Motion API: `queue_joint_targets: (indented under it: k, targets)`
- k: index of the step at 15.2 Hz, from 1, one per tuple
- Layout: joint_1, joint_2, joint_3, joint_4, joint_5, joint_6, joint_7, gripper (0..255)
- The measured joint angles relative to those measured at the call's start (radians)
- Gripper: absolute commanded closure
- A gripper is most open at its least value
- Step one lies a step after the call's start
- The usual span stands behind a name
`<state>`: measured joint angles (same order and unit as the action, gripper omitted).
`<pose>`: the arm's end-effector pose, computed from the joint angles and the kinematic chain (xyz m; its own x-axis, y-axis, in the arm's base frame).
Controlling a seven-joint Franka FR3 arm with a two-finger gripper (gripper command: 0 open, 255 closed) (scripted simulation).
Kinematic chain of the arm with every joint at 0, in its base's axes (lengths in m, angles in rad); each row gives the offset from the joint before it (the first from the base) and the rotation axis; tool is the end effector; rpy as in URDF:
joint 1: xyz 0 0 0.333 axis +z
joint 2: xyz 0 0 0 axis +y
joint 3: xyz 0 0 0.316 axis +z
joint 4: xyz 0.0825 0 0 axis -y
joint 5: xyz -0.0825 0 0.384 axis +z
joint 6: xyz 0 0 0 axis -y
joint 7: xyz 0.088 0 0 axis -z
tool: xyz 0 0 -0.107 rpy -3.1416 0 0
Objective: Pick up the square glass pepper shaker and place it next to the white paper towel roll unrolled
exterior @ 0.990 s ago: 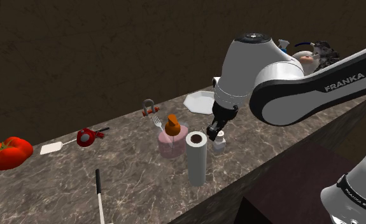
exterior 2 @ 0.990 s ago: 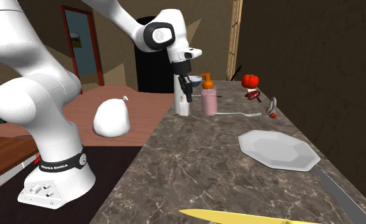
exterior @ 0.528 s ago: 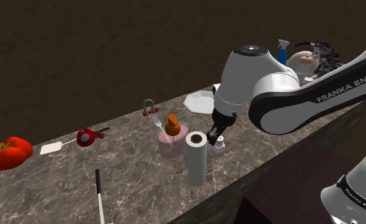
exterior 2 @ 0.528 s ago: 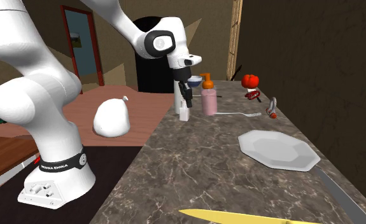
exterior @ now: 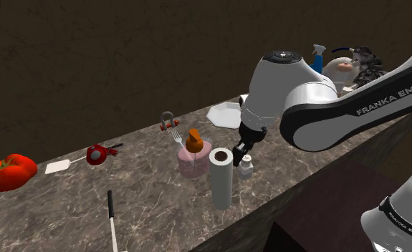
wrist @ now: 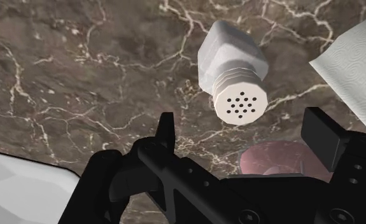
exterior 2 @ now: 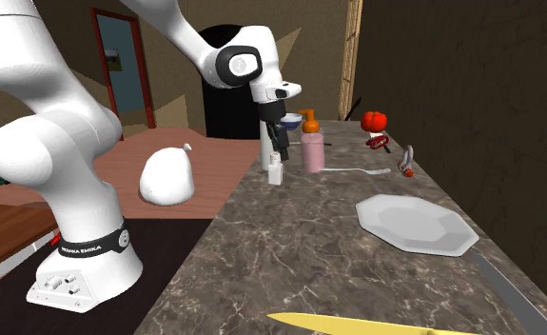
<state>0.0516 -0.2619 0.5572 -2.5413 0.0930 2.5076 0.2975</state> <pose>0.3746 0.2580 0.3704 0.9504 0.2329 0.2064 0.2362 -0.9717 0.0087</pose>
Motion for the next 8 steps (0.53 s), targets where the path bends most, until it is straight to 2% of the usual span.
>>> queue_joint_targets:
  k: [2,8]
  targets:
    - [0.000,0.000,0.000,0.000,0.000,0.000,0.000,0]
    - [0.032,-0.109,-0.040,0.036,0.052,-0.138,-0.043,0]
